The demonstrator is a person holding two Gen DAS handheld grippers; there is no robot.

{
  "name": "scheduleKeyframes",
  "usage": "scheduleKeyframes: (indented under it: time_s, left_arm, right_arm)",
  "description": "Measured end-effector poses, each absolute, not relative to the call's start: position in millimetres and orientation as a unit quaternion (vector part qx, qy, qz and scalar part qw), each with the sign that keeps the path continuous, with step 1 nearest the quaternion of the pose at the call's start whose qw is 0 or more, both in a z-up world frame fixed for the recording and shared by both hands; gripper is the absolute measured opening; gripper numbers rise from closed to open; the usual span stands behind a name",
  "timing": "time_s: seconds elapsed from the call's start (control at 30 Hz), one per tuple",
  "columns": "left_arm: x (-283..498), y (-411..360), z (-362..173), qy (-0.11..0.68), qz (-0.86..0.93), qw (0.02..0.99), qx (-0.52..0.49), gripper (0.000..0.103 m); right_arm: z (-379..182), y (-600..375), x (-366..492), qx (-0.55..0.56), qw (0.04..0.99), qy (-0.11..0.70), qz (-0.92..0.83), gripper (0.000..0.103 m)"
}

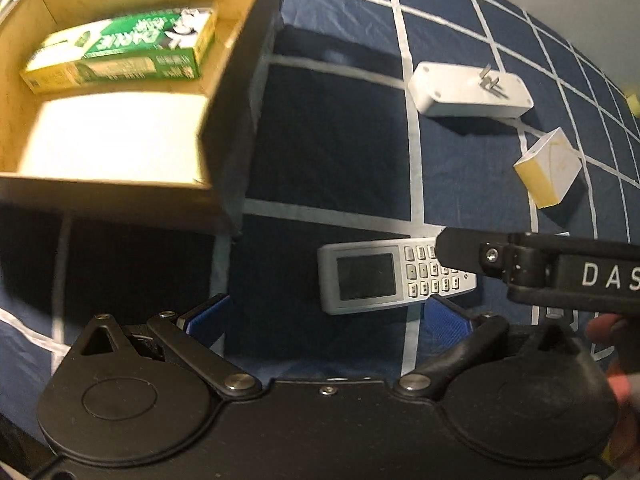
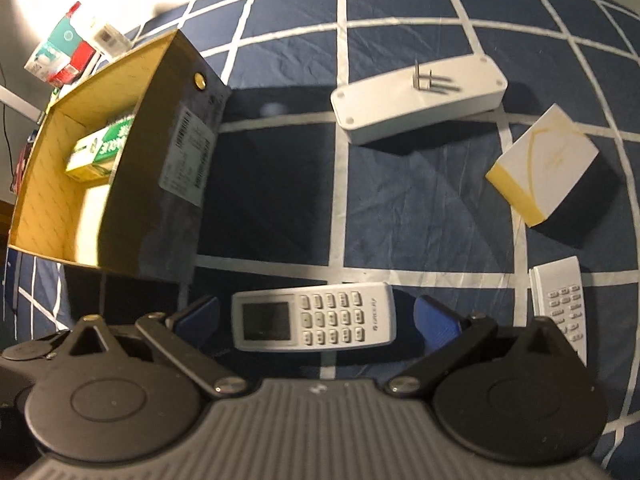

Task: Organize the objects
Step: 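Move both grippers to the white air-conditioner remote on the sheet, then close both grippers on the white air-conditioner remote and lift it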

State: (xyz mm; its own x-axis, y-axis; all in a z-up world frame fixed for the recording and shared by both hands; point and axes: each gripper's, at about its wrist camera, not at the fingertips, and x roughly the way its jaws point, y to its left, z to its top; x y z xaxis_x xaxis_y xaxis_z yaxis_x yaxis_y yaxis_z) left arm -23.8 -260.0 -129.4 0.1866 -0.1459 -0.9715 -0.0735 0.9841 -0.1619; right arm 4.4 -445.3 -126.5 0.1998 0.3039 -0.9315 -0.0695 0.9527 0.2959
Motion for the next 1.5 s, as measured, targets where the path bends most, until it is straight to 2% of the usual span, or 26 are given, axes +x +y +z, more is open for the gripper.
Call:
scheduleKeyframes:
  time_s: [0.43, 0.67, 0.8, 0.93, 1.03, 1.5]
  left_arm:
    - [-8, -274, -169, 0.657, -0.026, 0.747, -0.101, 0.103]
    - [-4, -283, -179, 0.664, -0.036, 0.739, -0.106, 0.098]
    - [-4, -285, -181, 0.667, -0.039, 0.735, -0.114, 0.087]
    - [-3, -286, -181, 0.667, -0.04, 0.735, -0.114, 0.086]
    - [-1, -287, -180, 0.666, -0.042, 0.735, -0.117, 0.082]
    - [-3, -284, -174, 0.663, -0.043, 0.74, -0.108, 0.081]
  right_arm:
    - [-179, -445, 23, 0.075, 0.73, 0.664, 0.144, 0.098]
    - [-192, -443, 27, 0.07, 0.718, 0.677, 0.147, 0.086]
    - [-189, -437, 26, 0.061, 0.719, 0.675, 0.154, 0.08]
    - [-184, -433, 26, 0.053, 0.722, 0.673, 0.154, 0.071]
    - [-181, -433, 27, 0.051, 0.722, 0.673, 0.152, 0.069]
    - [-173, -425, 21, 0.062, 0.726, 0.669, 0.148, 0.069]
